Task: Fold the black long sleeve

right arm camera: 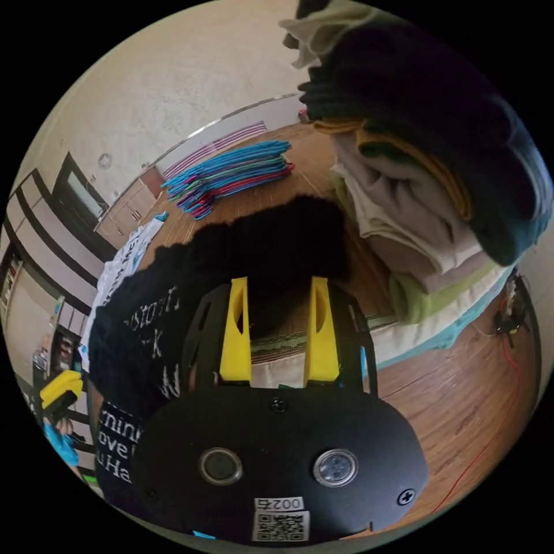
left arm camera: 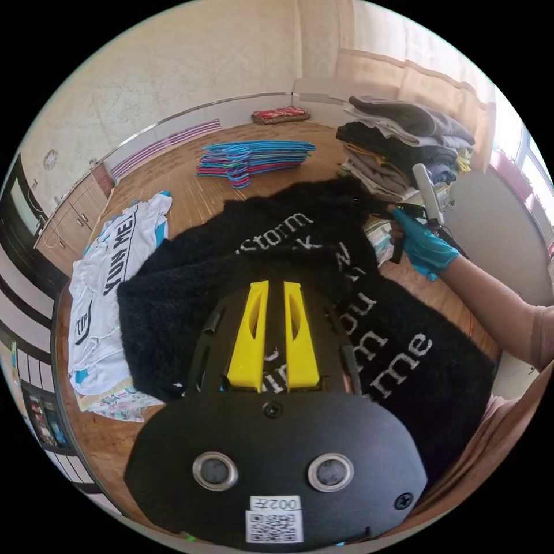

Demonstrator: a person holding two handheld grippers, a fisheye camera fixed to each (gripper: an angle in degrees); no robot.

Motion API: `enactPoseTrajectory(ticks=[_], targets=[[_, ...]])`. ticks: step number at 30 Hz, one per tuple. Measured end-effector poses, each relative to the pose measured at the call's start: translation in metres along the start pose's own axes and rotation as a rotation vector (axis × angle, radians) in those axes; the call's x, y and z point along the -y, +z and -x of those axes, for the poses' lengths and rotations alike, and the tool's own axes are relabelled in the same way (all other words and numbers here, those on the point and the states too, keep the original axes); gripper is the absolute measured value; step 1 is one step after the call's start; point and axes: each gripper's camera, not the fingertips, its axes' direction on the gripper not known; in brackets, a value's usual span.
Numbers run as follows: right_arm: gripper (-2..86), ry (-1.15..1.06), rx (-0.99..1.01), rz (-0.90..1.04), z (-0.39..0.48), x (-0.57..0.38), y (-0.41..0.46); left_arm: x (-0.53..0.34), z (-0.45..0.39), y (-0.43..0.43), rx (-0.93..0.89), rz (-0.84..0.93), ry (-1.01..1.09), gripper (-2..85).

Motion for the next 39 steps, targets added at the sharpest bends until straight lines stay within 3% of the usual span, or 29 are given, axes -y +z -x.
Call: enactPoseTrajectory(ticks=[6,11,13,19,27,31,36,39], targets=[[4.6,0.03,0.113,-0.058,-0.021,0.002,-0.017,0.029,-0.015,0.004,-0.01,0.017,0.025,0.8],[2.9,-0.293,0.215,-0.182,0.012,-0.016,-0.063,0.056,-0.026,-0.003,-0.025,-0.02,0.041,1.2],[2.5,-0.478,0.313,-0.16,0.029,-0.031,-0.076,0.065,-0.03,-0.006,-0.029,-0.044,0.046,1.6],[2.3,-0.671,0.473,-0.023,0.043,-0.067,-0.088,0.093,-0.049,-0.012,-0.074,-0.151,0.096,3.6],[3.7,-0.785,0.426,0.031,0.052,-0.108,-0.102,0.129,-0.075,0.023,-0.163,-0.068,0.177,7.8],[5.4,-0.794,0.408,0.054,0.049,-0.119,-0.111,0.132,-0.089,0.049,-0.08,0.019,0.213,5.9],[6.9,-0.734,0.411,0.012,0.032,-0.125,-0.132,0.125,-0.092,0.05,-0.04,0.021,0.192,0.0],[10.2,-0.664,0.314,-0.029,0.02,-0.125,-0.144,0.118,-0.089,0.032,-0.022,-0.028,0.172,-0.7]])
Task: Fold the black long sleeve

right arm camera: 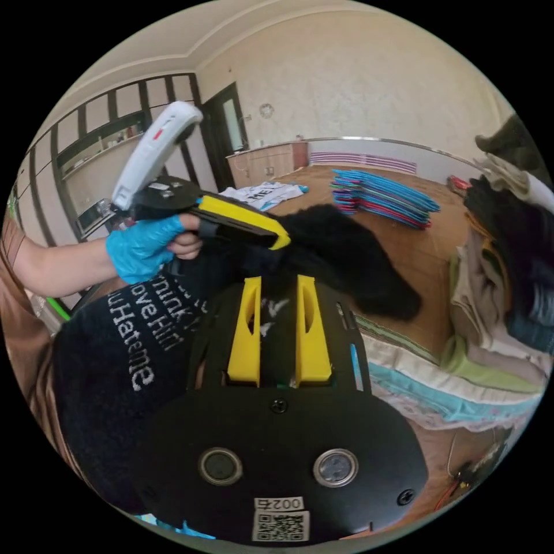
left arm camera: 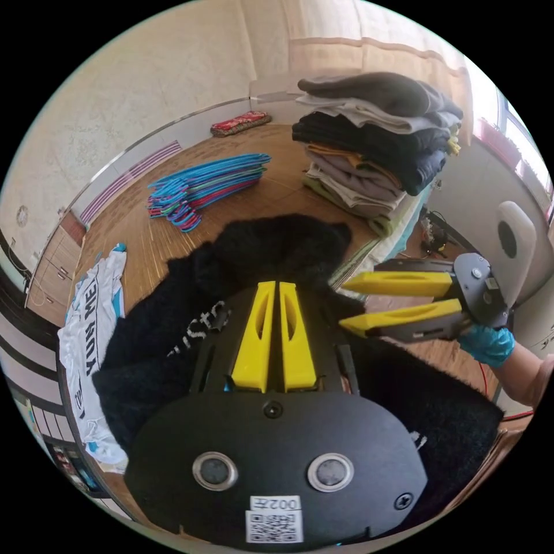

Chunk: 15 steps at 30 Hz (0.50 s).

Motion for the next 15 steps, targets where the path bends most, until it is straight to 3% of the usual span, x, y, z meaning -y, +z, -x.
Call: enactPoseTrajectory(ticks=[4,9,15], targets=[[13.4,0.075,-0.19,-0.029,-0.009,-0.006,-0.014,-0.014,0.004,-0.026,0.019,-0.034,-0.024,-0.9],[16.3,0.038,-0.261,0.069,-0.012,-0.003,0.012,-0.037,0.005,-0.05,-0.022,-0.072,-0.035,-1.0],[10.7,-0.025,-0.257,0.059,0.007,0.012,0.03,-0.064,0.001,-0.069,-0.049,-0.069,-0.018,-1.0]])
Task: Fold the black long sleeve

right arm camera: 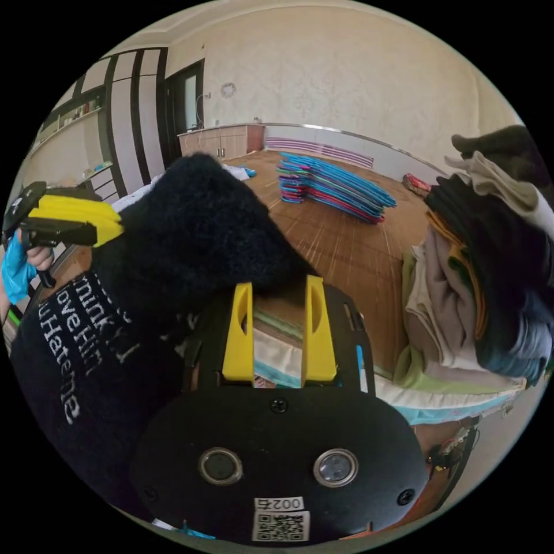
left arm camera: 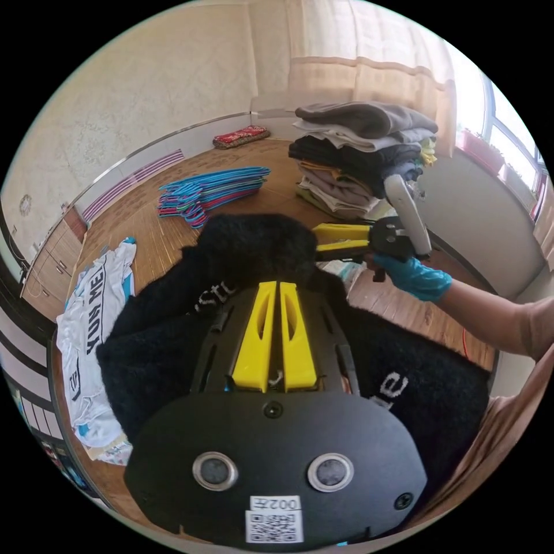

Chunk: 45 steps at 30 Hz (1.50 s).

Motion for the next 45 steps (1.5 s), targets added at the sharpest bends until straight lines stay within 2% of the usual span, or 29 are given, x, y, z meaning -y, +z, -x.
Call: enactPoseTrajectory(ticks=[4,6,10,15,20,25,27,30,33,38,45], targets=[[2.1,0.006,0.044,-0.099,0.02,0.018,-0.019,-0.016,0.001,-0.013,0.019,0.007,-0.003,-1.0],[1.1,0.018,0.071,-0.196,0.03,0.027,-0.038,-0.022,0.003,-0.019,0.059,0.014,-0.009,-1.0],[0.0,0.014,0.273,-0.422,0.062,0.048,-0.088,-0.038,0.01,-0.033,0.049,0.027,-0.048,-1.0],[-0.2,-0.178,0.484,-0.488,0.13,0.059,-0.122,-0.071,0.017,-0.06,0.078,0.027,-0.096,0.8],[0.2,-0.362,0.599,-0.375,0.195,0.034,-0.125,-0.128,0.041,-0.09,0.16,0.101,-0.207,3.3],[3.3,-0.594,0.637,-0.074,0.245,-0.005,-0.109,-0.175,0.057,-0.103,0.181,0.161,-0.317,5.7],[5.5,-0.621,0.629,-0.03,0.251,-0.012,-0.11,-0.185,0.058,-0.103,0.172,0.17,-0.341,6.1],[8.8,-0.609,0.662,0.013,0.252,-0.014,-0.112,-0.189,0.058,-0.104,0.146,0.141,-0.35,7.0],[10.5,-0.589,0.575,0.032,0.253,-0.013,-0.111,-0.178,0.054,-0.102,0.096,0.089,-0.318,8.2],[13.1,-0.393,0.478,0.05,0.24,-0.01,-0.094,-0.146,0.037,-0.076,-0.021,0.097,-0.184,10.2],[14.5,-0.348,0.475,0.343,0.263,-0.011,-0.039,-0.133,0.02,-0.052,-0.051,0.168,-0.109,10.3]])
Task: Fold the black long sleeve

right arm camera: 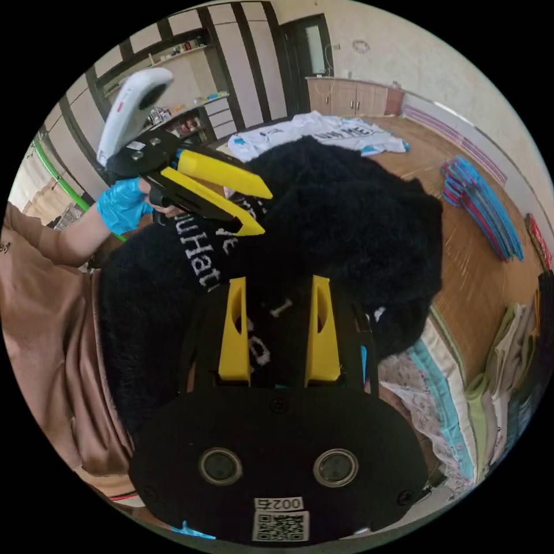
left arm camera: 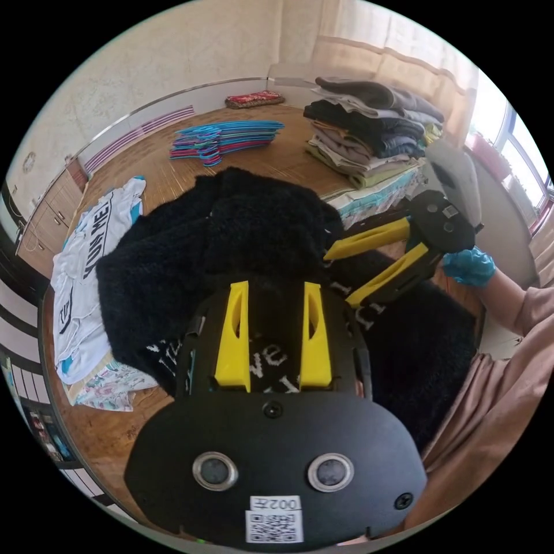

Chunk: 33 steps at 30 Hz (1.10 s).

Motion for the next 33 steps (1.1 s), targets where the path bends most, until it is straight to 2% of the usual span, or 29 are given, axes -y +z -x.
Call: enactPoseTrajectory(ticks=[2,4,7,12,16,20,25,28,33], targets=[[12.8,0.011,0.02,0.059,0.001,0.007,0.014,-0.006,-0.002,-0.001,0.01,0.003,0.004,10.1],[6.0,0.033,0.011,0.136,0.002,0.017,0.029,-0.012,-0.001,-0.004,0.03,0.01,0.007,10.1],[0.0,0.01,0.008,0.13,0.009,0.028,0.032,-0.024,0.0,-0.011,0.049,0.018,0.017,10.3],[0.7,-0.052,-0.006,0.036,0.023,0.043,0.022,-0.042,-0.001,-0.017,0.02,0.004,0.045,10.9],[12.0,-0.068,-0.011,0.085,0.025,0.048,0.03,-0.05,-0.001,-0.012,0.016,0.028,0.032,10.8],[13.2,-0.046,0.024,0.103,0.026,0.046,0.041,-0.058,-0.002,-0.015,0.017,0.02,0.03,10.7],[8.5,0.0,-0.02,0.237,0.027,0.049,0.072,-0.064,-0.005,-0.018,0.01,0.013,0.041,10.6],[3.4,0.004,-0.039,0.221,0.032,0.052,0.074,-0.068,-0.007,-0.019,0.001,0.013,0.054,10.6],[0.8,-0.023,-0.055,0.093,0.048,0.057,0.052,-0.076,-0.011,-0.017,-0.02,0.015,0.092,10.8]])
